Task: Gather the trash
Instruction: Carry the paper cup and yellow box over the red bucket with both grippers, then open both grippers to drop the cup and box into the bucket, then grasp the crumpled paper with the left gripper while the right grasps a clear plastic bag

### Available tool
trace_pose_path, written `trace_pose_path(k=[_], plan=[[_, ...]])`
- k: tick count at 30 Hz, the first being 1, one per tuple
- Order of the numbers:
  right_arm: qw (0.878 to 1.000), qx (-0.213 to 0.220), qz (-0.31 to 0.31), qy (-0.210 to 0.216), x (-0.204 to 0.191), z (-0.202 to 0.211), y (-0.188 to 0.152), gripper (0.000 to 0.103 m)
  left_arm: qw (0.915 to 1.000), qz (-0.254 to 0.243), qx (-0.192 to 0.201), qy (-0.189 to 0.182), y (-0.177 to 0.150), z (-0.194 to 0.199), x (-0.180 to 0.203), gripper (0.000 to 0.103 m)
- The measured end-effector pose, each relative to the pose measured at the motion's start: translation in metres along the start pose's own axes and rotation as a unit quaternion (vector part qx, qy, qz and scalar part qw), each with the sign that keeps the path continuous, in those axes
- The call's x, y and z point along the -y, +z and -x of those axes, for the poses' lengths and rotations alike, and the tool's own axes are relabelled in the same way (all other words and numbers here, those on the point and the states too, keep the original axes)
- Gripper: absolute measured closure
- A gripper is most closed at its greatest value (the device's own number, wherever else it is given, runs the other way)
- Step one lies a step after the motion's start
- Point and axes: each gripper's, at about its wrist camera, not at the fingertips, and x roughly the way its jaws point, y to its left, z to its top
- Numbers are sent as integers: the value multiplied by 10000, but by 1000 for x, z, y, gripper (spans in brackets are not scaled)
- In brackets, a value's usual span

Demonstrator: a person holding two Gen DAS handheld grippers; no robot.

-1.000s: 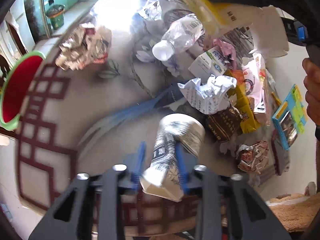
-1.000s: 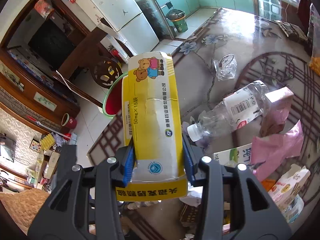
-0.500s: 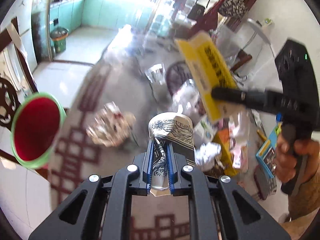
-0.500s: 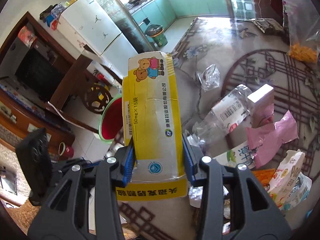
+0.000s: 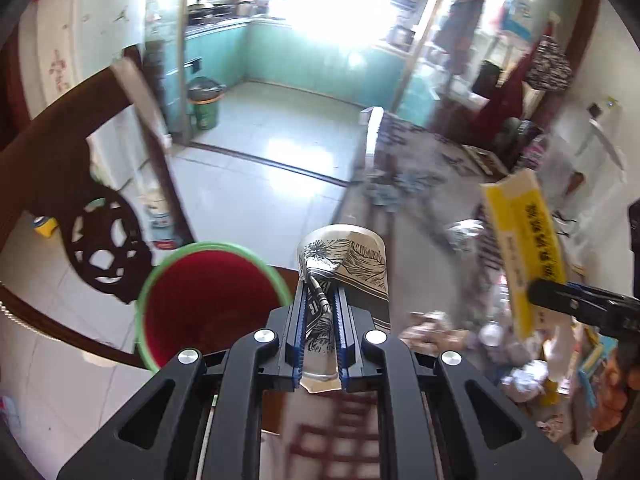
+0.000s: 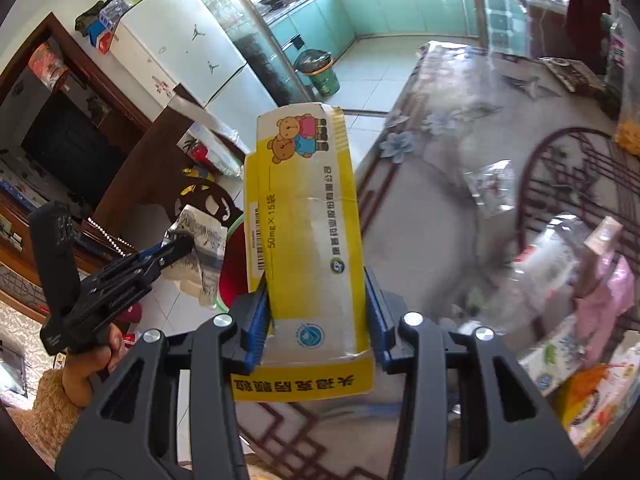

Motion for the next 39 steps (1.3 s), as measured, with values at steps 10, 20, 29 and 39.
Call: trace_pose_path(k=[10,20,29,39], plan=[[9970,-693,292,170,-58,-98,13,62,9959,346,-239,798,10,-31,-90,93],[9959,-780,427,154,-78,-131,33,31,9924,510,-162,1111,18,-47,-112,32],[9983,-43,329,-472,-48,-62,32,31,9969,61,63,786,26,-37,-77,36],[9793,698,-853,-1699,59,50,-5,31,9880,-1212,-241,-927,5,-49,48,35]])
